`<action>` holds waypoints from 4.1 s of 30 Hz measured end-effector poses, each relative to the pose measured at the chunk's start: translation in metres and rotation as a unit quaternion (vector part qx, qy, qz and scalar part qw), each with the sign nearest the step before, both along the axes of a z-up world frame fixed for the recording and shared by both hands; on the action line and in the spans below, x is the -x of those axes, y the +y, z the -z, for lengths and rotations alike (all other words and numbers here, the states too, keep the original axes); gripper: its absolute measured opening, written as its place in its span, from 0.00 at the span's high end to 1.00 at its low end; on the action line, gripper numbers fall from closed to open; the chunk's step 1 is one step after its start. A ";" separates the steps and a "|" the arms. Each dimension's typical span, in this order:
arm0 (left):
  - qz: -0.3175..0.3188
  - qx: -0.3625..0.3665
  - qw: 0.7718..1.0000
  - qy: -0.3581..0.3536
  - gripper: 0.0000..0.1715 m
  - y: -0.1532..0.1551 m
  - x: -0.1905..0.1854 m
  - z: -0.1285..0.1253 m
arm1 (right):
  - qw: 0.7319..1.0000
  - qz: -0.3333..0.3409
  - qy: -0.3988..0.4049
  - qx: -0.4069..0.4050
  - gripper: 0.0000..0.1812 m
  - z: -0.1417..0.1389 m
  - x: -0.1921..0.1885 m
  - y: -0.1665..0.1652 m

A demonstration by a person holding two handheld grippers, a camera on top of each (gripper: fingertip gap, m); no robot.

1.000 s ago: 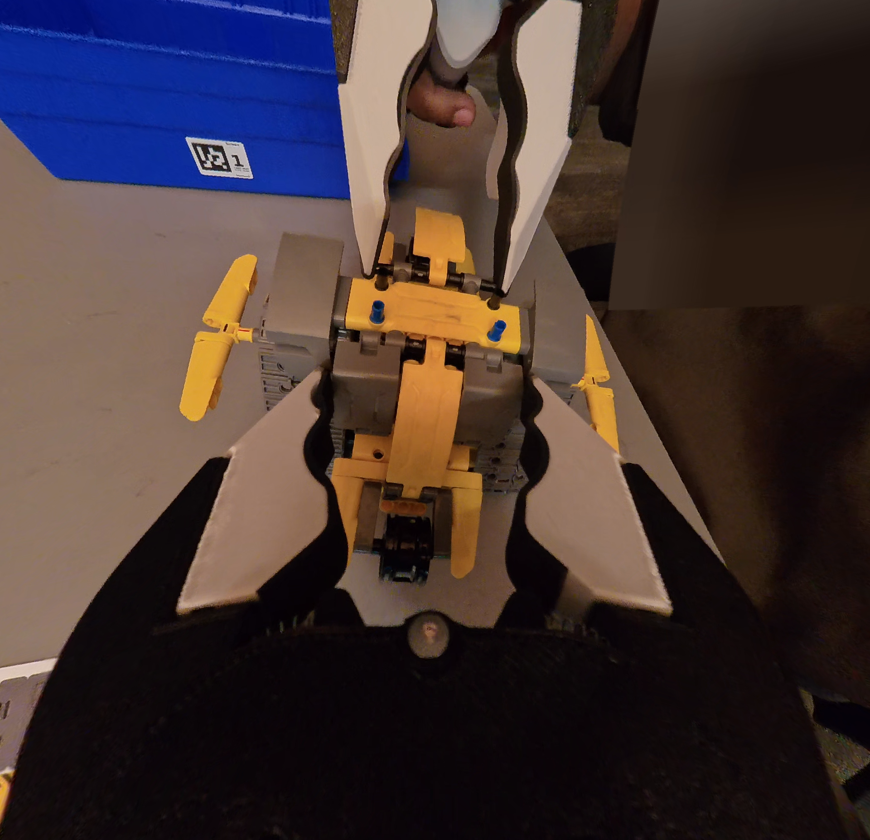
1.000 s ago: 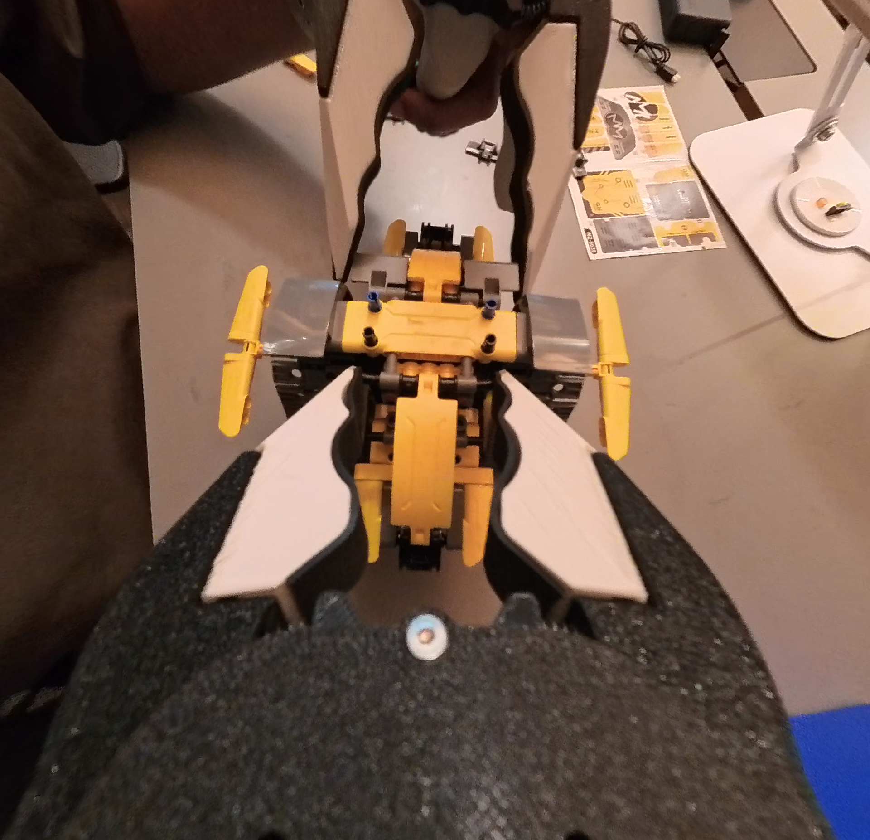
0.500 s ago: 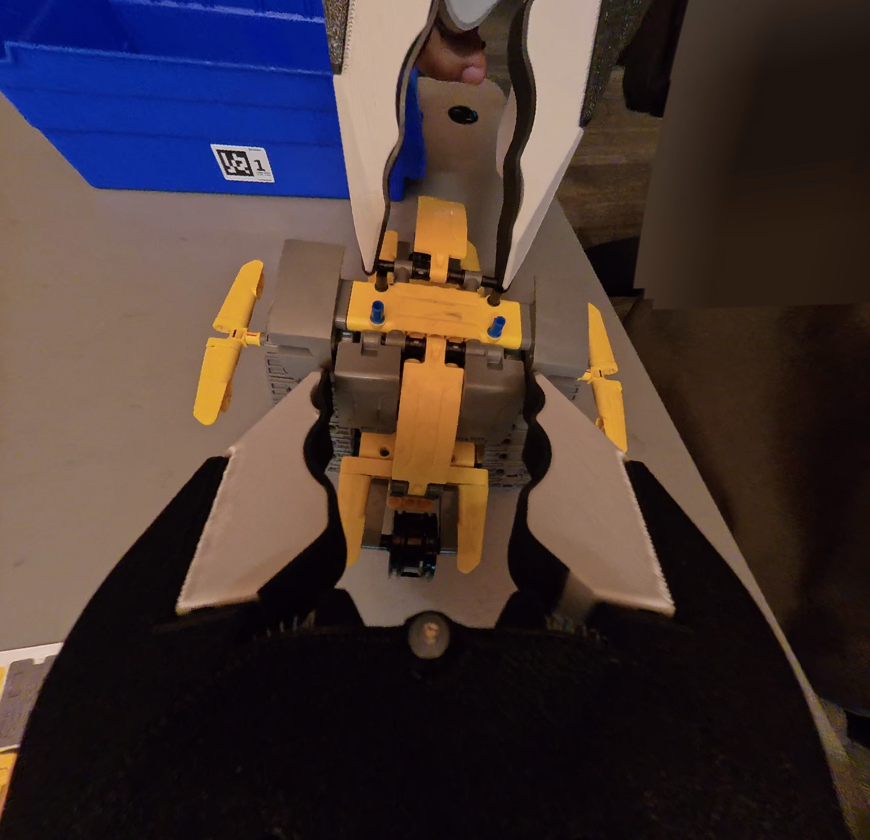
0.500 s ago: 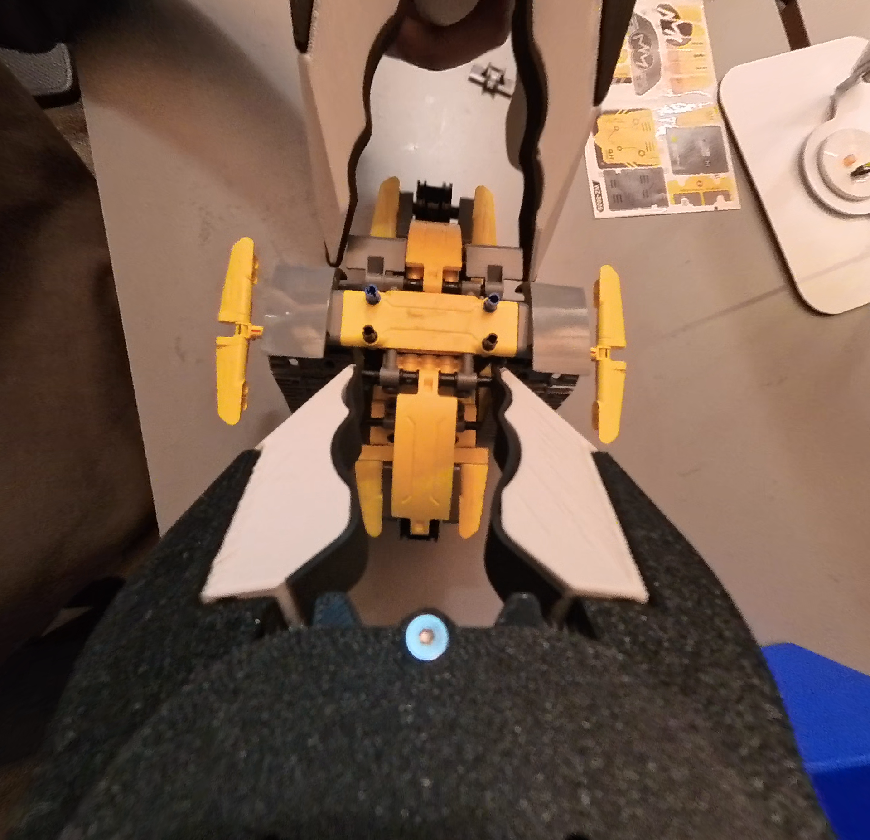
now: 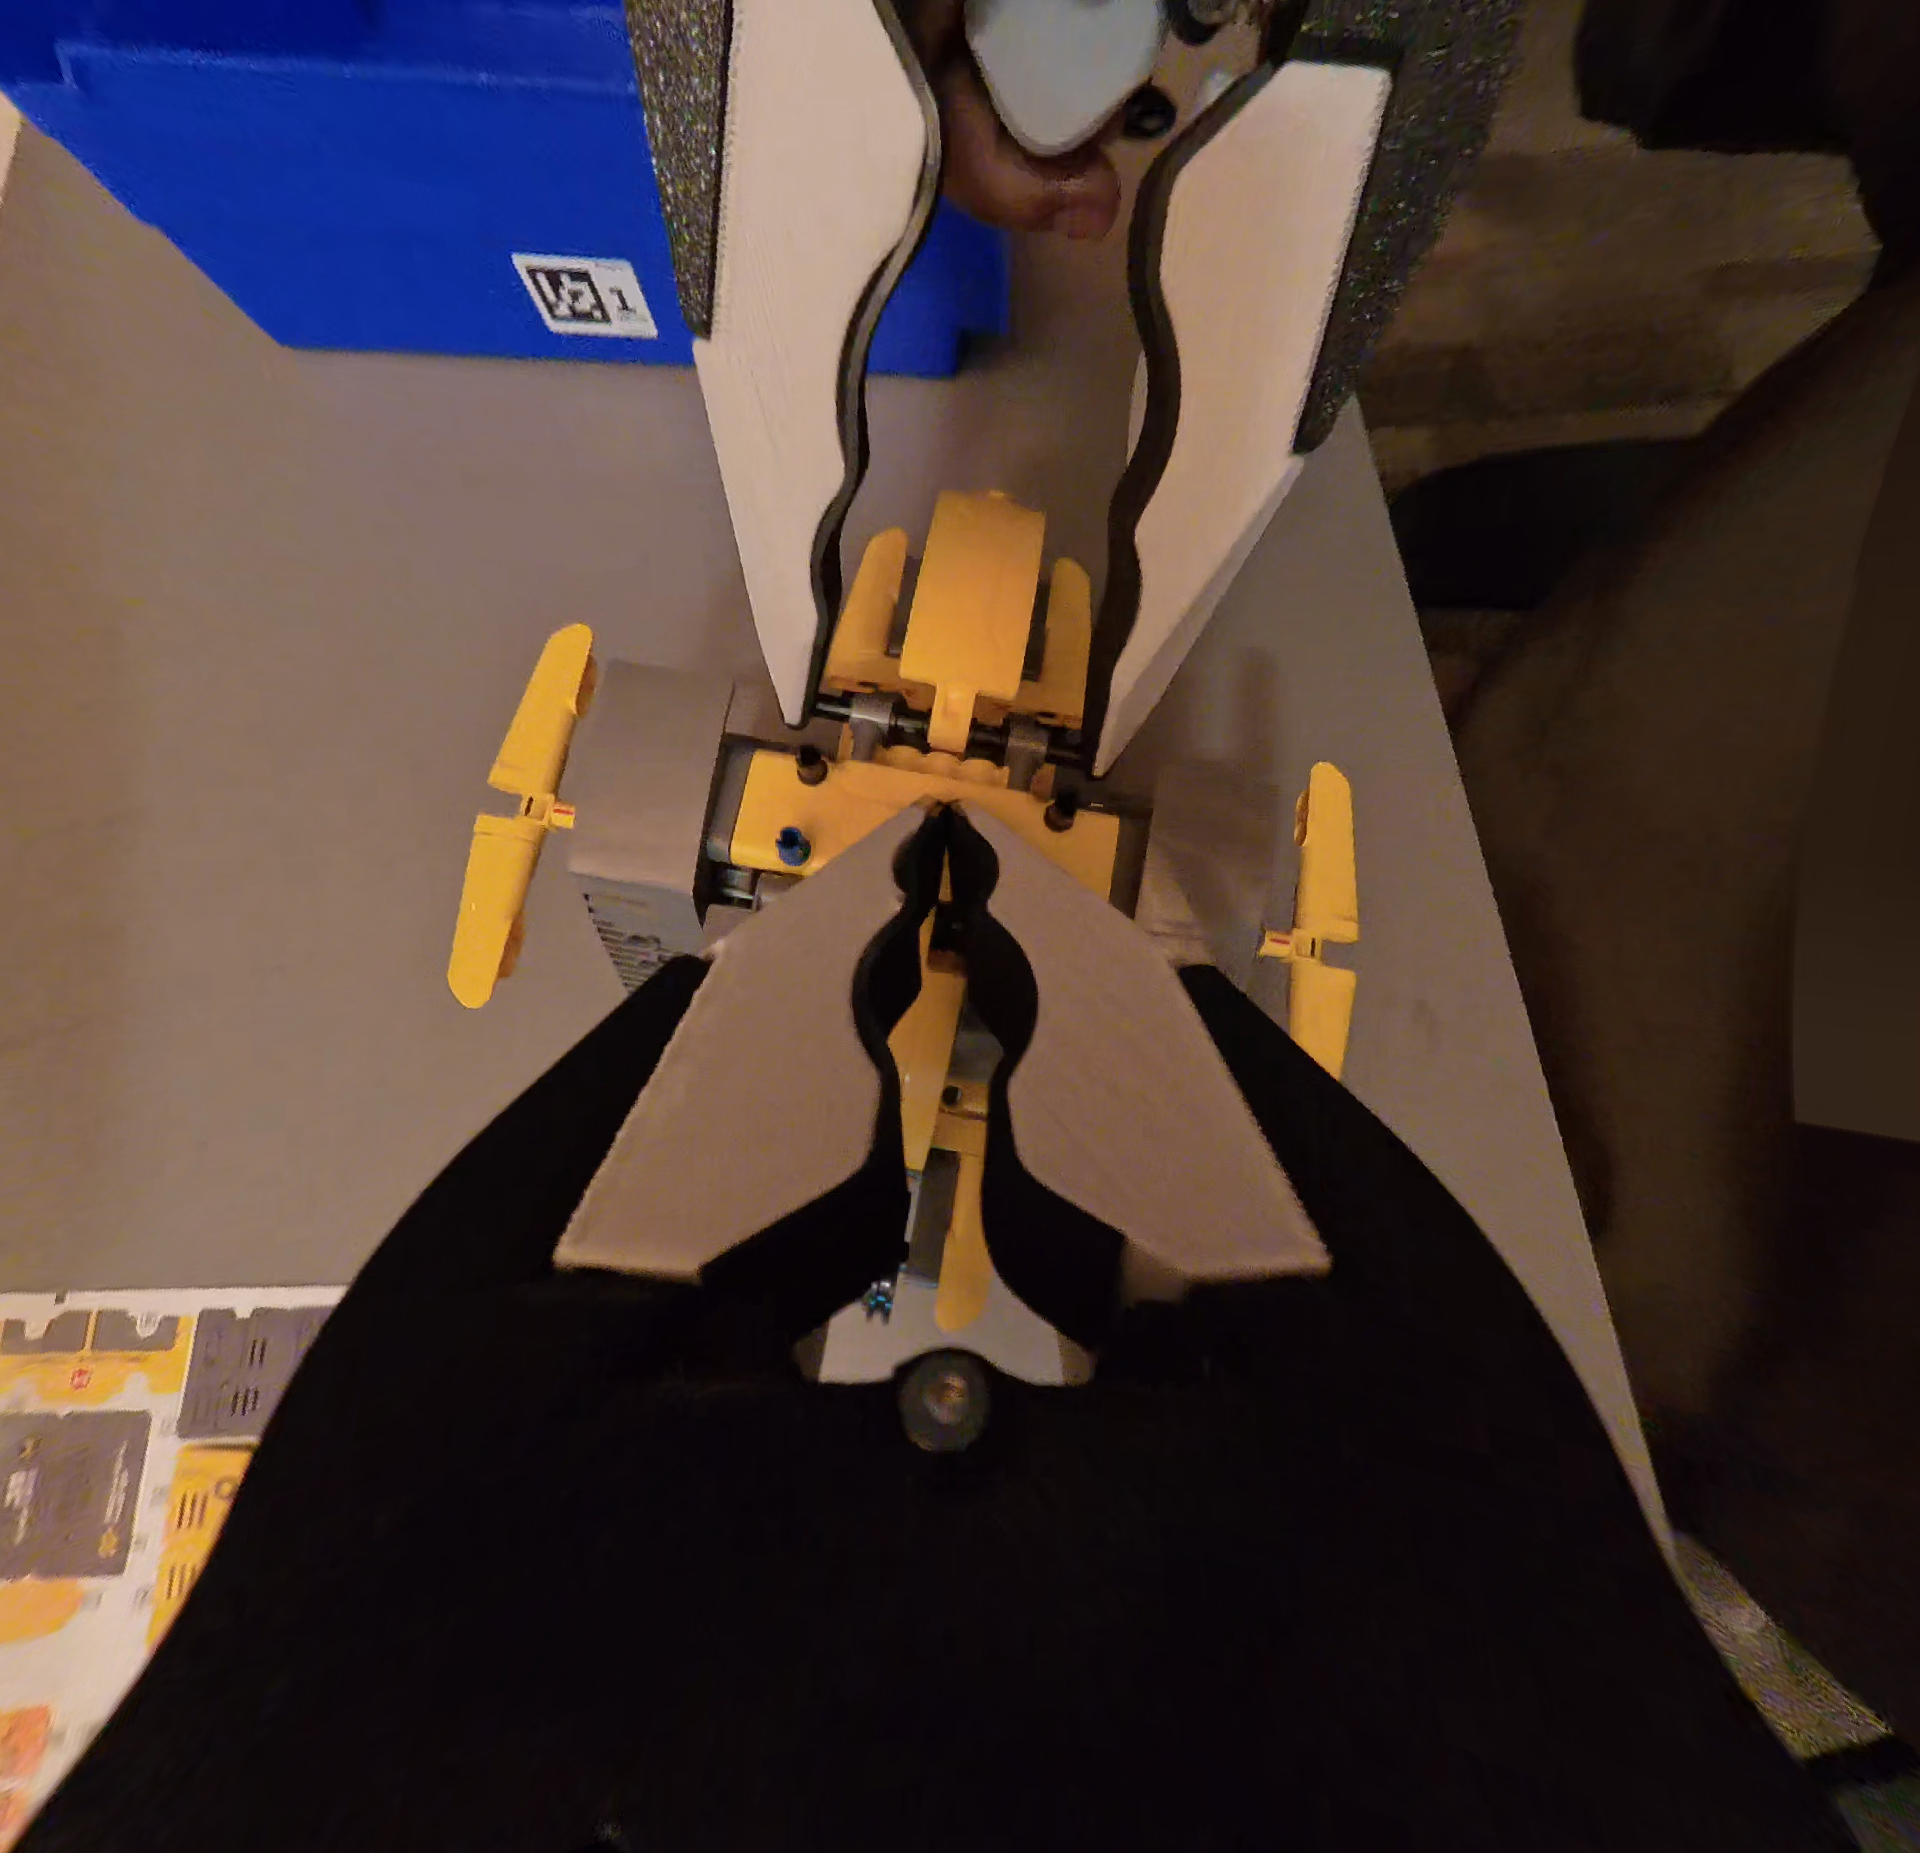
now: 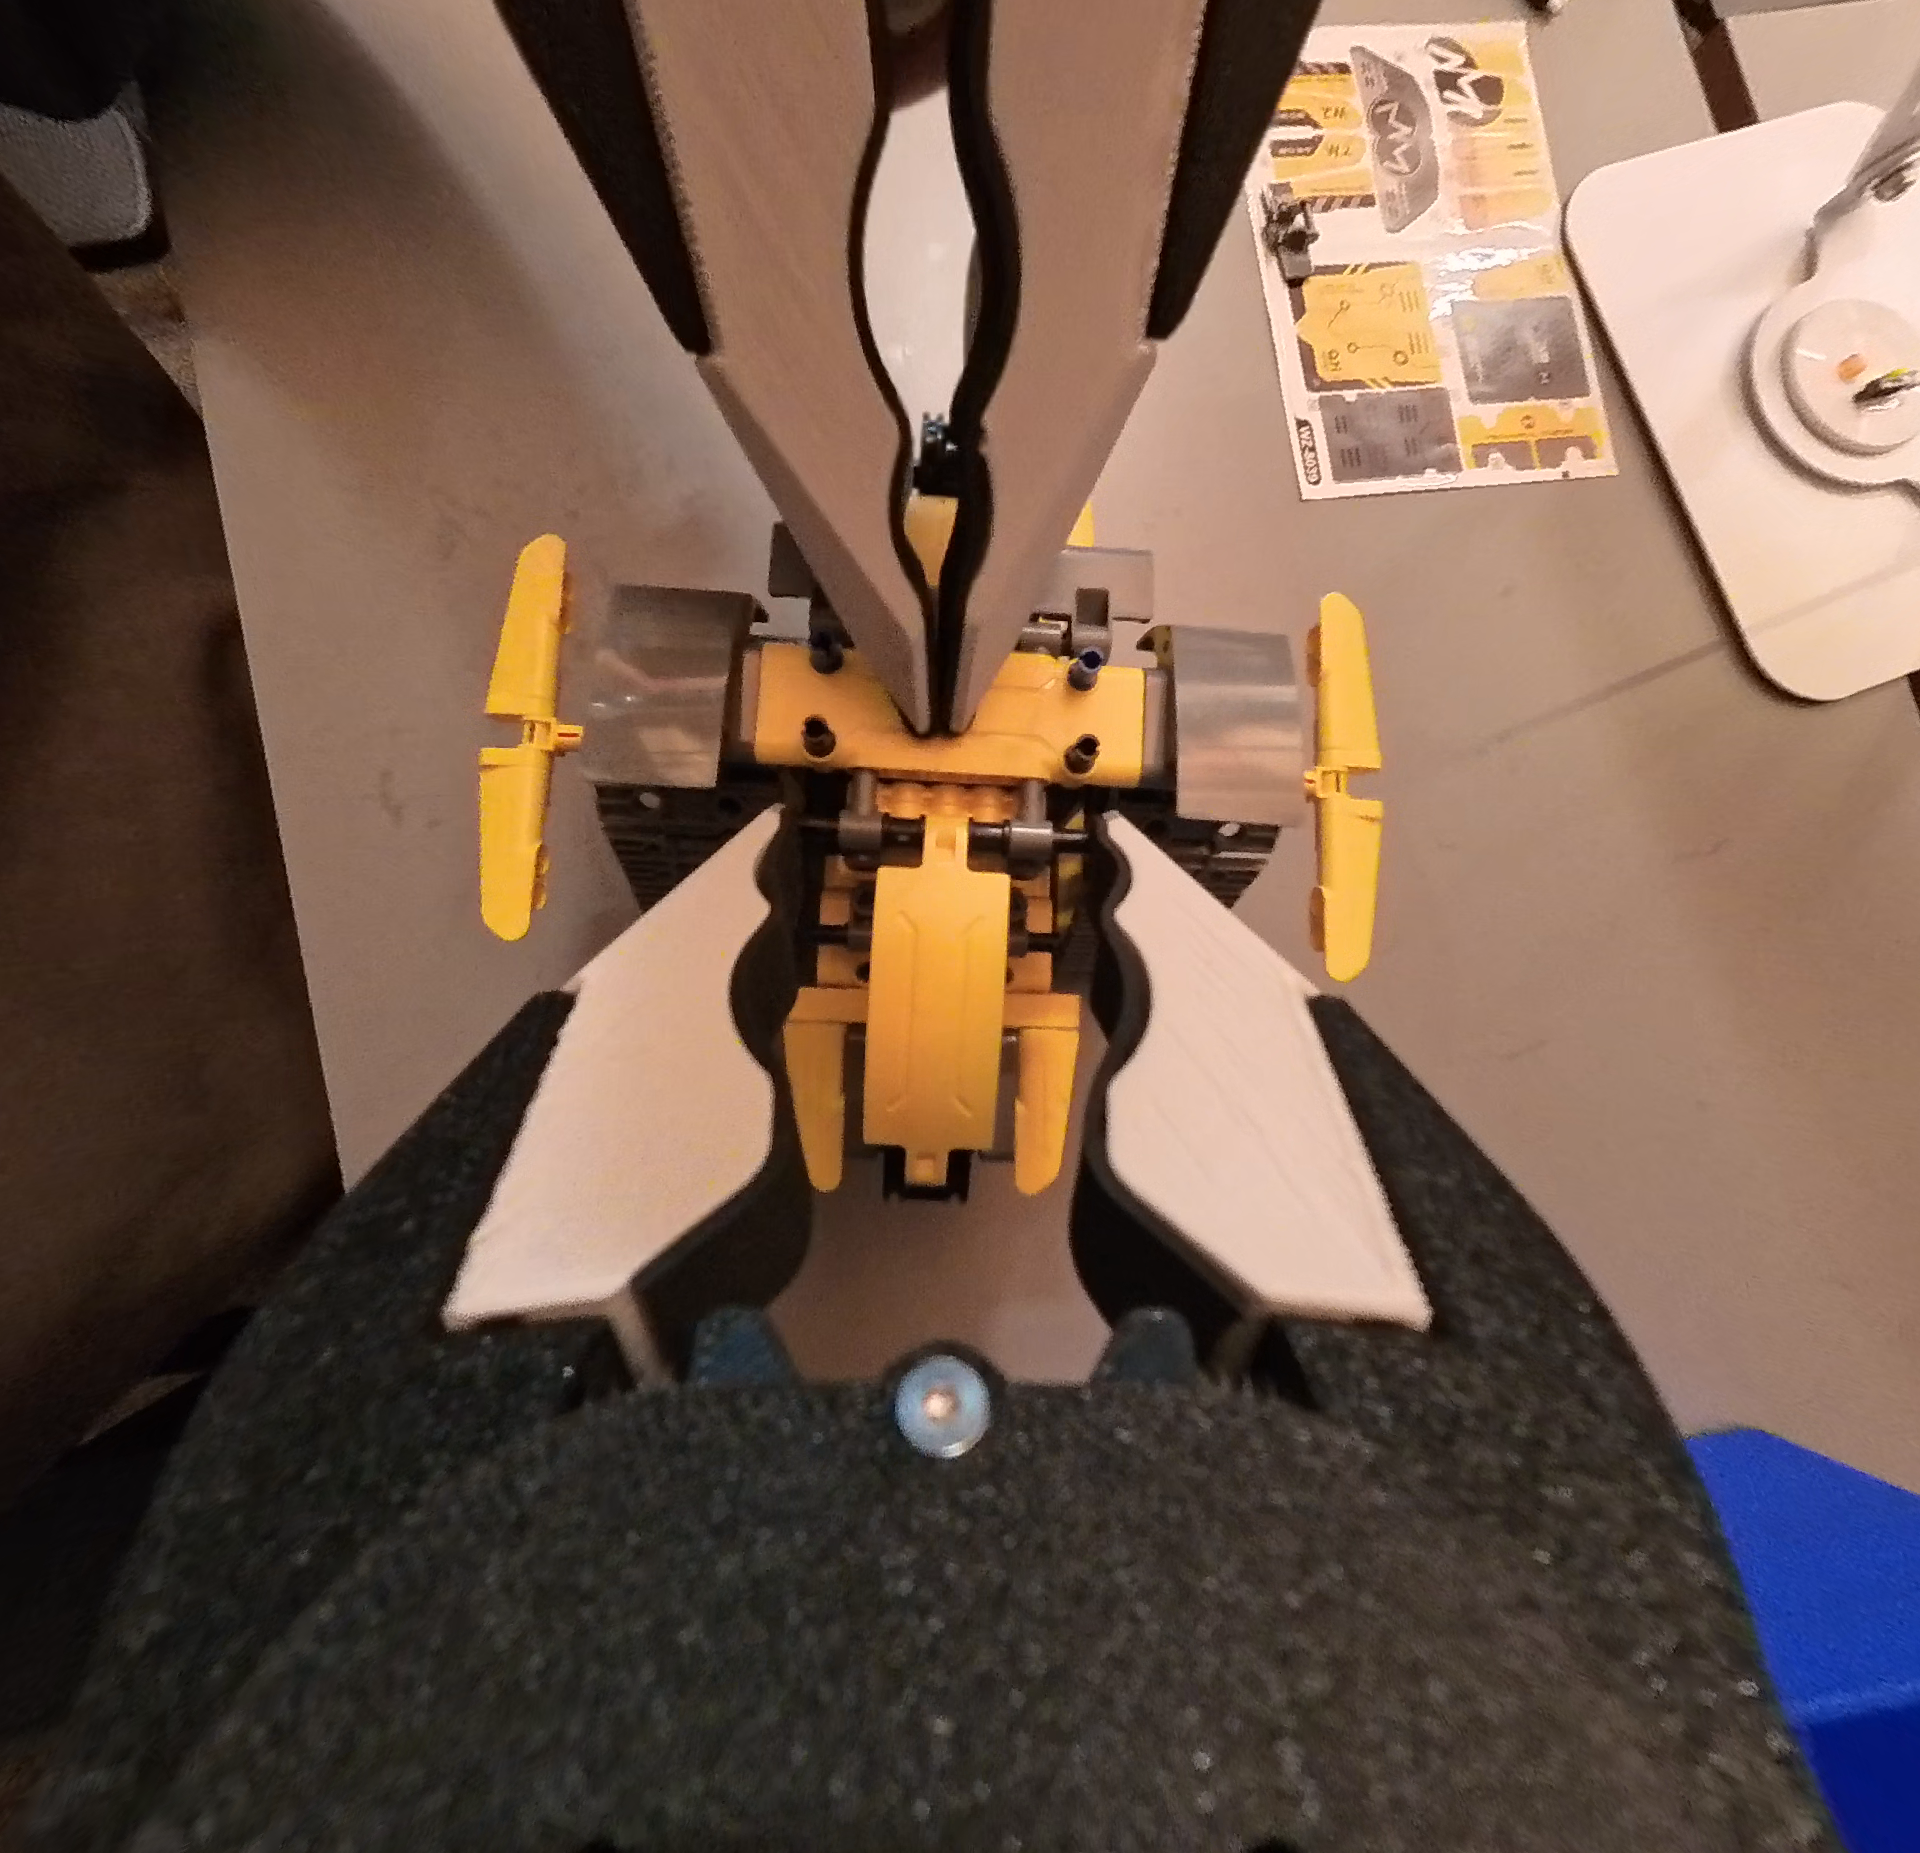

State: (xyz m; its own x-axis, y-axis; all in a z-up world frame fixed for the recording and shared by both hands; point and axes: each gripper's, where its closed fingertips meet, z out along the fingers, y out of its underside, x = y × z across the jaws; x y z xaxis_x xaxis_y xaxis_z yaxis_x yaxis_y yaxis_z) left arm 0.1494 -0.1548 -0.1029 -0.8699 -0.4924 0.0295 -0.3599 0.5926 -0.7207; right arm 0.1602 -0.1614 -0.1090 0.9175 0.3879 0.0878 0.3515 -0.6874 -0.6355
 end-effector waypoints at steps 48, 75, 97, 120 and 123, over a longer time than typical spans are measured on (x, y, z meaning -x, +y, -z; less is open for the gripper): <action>-0.093 -0.028 0.995 0.004 1.00 0.012 0.007 0.002 | 0.913 0.404 0.006 -0.066 0.64 0.096 -0.082 -0.066; -0.044 0.046 0.997 -0.045 0.90 -0.045 0.055 -0.041 | 0.915 0.396 -0.070 -0.028 0.78 0.071 -0.040 -0.127; -0.188 0.087 0.965 -0.159 0.86 -0.135 0.068 0.025 | 0.930 0.245 0.216 -0.171 0.78 -0.011 0.087 -0.115; -0.104 0.505 0.853 0.080 1.00 -0.127 0.098 -0.024 | 0.895 0.139 0.316 -0.284 0.88 -0.020 0.111 -0.105; -0.097 0.516 0.846 0.092 1.00 -0.128 0.103 -0.021 | 0.903 0.128 0.318 -0.259 0.93 -0.019 0.113 -0.109</action>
